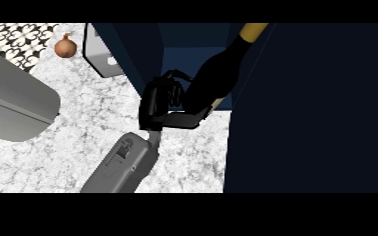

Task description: Pick up the wine, place it into the cabinet and close the cabinet

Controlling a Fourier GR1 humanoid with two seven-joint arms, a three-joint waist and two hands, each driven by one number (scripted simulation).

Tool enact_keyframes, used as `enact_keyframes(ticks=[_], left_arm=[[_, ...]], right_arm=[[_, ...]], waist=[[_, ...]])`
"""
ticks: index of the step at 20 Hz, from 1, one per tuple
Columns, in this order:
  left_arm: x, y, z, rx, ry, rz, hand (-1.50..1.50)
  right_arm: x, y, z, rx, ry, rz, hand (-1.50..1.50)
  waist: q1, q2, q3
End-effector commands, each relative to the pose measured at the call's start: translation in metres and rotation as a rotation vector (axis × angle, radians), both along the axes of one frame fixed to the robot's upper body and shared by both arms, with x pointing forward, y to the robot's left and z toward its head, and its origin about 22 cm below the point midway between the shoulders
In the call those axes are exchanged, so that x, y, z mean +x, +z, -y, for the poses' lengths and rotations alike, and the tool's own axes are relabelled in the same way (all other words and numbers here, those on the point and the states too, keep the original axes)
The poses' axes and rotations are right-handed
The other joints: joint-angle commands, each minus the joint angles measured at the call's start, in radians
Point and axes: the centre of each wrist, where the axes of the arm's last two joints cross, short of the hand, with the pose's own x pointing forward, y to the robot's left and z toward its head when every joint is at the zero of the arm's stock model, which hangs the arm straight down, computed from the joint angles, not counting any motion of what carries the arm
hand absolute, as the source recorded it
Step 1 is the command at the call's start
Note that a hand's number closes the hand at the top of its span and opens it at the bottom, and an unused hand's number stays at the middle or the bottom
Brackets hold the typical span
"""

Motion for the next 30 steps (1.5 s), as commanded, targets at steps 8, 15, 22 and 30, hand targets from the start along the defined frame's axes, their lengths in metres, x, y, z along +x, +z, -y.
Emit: enact_keyframes(ticks=[8, 15, 22, 30], left_arm=[[0.014, -0.031, -0.001, 0.019, 0.053, -0.070, 1.50], [-0.003, -0.067, 0.003, -0.027, 0.090, -0.084, 1.50], [0.019, -0.085, -0.022, -0.140, 0.062, -0.116, 1.50], [0.039, -0.063, -0.005, -0.126, 0.033, -0.115, 1.50]], right_arm=[[0.001, 0.006, -0.006, 0.012, 0.008, -0.009, -1.50], [-0.006, -0.006, -0.001, 0.014, 0.008, -0.005, -1.50], [-0.008, 0.000, 0.013, 0.021, 0.011, -0.001, -1.50], [-0.014, -0.013, -0.007, 0.034, 0.012, -0.004, -1.50]], waist=[[0.001, 0.000, 0.000], [-0.009, 0.002, 0.000], [-0.019, 0.006, 0.000], [-0.020, 0.004, 0.000]])
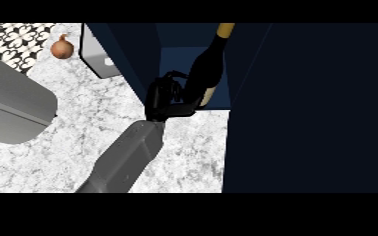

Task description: Pick up the wine, place it into the cabinet and close the cabinet

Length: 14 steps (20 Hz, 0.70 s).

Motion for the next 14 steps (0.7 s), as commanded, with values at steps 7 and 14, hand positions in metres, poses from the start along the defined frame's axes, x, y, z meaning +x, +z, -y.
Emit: enact_keyframes(ticks=[7, 14], left_arm=[[0.035, 0.021, -0.002, -0.057, -0.007, -0.015, 1.50], [0.043, 0.028, 0.000, -0.039, 0.002, -0.002, 1.50]], right_arm=[[0.008, -0.010, 0.004, 0.002, 0.023, -0.004, -1.50], [0.017, 0.001, 0.007, -0.002, 0.014, 0.004, -1.50]], waist=[[-0.009, 0.003, 0.000], [-0.003, 0.003, 0.000]])
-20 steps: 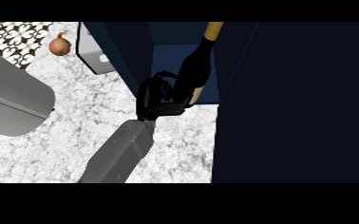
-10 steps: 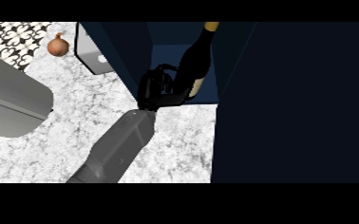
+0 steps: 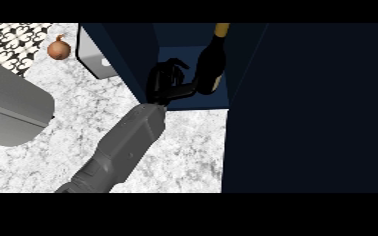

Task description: Pick up the wine, place it into the cabinet and close the cabinet

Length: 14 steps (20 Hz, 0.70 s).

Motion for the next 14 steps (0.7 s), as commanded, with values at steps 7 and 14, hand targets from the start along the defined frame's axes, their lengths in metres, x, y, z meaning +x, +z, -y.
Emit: enact_keyframes(ticks=[7, 14], left_arm=[[0.018, 0.007, -0.011, 0.056, 0.045, -0.048, 1.50], [0.010, -0.006, -0.015, 0.051, 0.073, -0.079, 1.50]], right_arm=[[-0.001, 0.000, -0.007, -0.007, 0.030, 0.018, -1.50], [0.009, -0.002, -0.004, 0.007, 0.023, 0.016, -1.50]], waist=[[-0.018, 0.007, 0.000], [-0.032, 0.009, 0.000]])
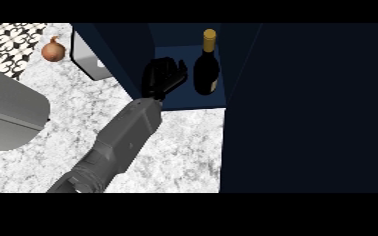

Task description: Pick up the wine, place it into the cabinet and close the cabinet

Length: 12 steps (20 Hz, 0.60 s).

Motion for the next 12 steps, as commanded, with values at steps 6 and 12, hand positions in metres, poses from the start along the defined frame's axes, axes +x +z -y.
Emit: enact_keyframes(ticks=[6, 12], left_arm=[[-0.003, -0.012, -0.013, -0.025, 0.097, 0.052, 1.50], [0.003, -0.005, -0.017, -0.010, 0.113, 0.154, -1.50]], right_arm=[[-0.006, -0.006, 0.006, -0.013, 0.012, -0.002, -1.50], [0.001, -0.004, 0.004, -0.002, -0.022, 0.010, -1.50]], waist=[[-0.004, 0.002, 0.000], [0.017, -0.002, 0.000]])
